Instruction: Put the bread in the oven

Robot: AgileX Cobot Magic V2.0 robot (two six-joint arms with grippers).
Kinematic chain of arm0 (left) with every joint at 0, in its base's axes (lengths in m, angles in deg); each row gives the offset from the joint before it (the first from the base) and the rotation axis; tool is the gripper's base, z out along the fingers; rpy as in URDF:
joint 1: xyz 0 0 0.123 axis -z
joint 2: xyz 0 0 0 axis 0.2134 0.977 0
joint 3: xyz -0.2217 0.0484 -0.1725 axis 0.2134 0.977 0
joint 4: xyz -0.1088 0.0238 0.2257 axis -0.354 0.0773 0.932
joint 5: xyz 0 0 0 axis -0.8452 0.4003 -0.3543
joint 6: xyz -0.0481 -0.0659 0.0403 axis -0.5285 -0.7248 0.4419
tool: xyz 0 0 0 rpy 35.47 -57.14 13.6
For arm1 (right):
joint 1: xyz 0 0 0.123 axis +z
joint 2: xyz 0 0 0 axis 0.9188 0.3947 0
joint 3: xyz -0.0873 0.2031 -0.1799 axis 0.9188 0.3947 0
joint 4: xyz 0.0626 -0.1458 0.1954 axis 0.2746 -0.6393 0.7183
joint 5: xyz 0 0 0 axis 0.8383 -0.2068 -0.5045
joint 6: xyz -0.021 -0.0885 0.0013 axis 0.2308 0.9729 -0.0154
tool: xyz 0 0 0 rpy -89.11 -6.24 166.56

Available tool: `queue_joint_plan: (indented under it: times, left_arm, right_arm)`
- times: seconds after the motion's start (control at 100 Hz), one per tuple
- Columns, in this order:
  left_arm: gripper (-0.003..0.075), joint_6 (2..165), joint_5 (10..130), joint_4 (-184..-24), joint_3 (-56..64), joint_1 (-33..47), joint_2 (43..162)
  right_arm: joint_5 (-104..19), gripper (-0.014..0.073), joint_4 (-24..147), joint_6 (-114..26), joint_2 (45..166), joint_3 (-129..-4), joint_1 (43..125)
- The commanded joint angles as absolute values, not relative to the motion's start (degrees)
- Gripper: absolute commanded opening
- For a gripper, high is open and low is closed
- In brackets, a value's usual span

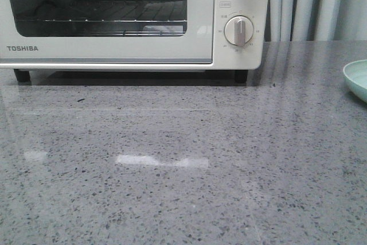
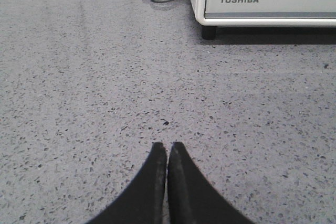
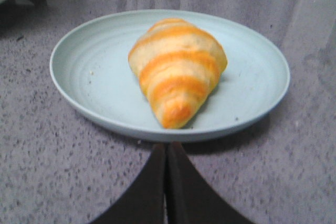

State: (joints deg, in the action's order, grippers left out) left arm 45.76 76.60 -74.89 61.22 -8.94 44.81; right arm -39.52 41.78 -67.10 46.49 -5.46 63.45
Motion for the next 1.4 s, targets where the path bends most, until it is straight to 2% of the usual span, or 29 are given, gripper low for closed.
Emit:
queue_joint_plan:
  times: [0.0,0.42,0.59,0.68,0.83,0.96,1.05,1.26,1.39]
  left_arm:
    - [-0.0021,45.7,72.7,-74.7,62.5,-9.1,43.1]
    - [-0.0021,45.7,66.6,-73.9,62.5,-9.1,43.1]
    - [-0.0021,45.7,57.1,-75.2,62.5,-9.1,43.1]
    - [-0.0021,45.7,52.4,-78.2,62.5,-9.1,43.1]
    - [-0.0021,42.8,42.2,-83.2,62.5,-9.0,43.1]
    - [-0.0021,41.0,36.3,-87.7,62.5,-9.0,43.1]
    - [-0.0021,41.0,33.3,-87.8,62.5,-9.0,43.1]
    - [-0.0021,41.0,24.3,-87.8,62.3,-9.0,43.1]
    - [-0.0022,37.9,28.6,-88.0,60.3,-9.0,43.2]
  right_arm:
    - [-50.9,-0.0062,40.9,-66.9,45.2,-4.7,63.7]
    - [-91.4,-0.0062,41.0,-67.0,45.2,-4.7,63.7]
    - [-98.4,-0.0062,41.0,-69.4,45.2,-4.7,63.7]
    - [-96.7,-0.0062,41.0,-77.1,45.2,-4.7,63.7]
    - [-89.7,-0.0062,41.0,-81.0,45.2,-5.0,63.7]
    - [-75.2,-0.0062,40.9,-90.1,45.2,-8.5,63.7]
    - [-69.0,-0.0062,40.9,-90.4,45.9,-11.3,63.7]
    - [-63.9,-0.0062,40.5,-90.4,46.8,-16.2,63.7]
    - [-46.6,-0.0062,38.7,-90.4,47.3,-21.5,63.8]
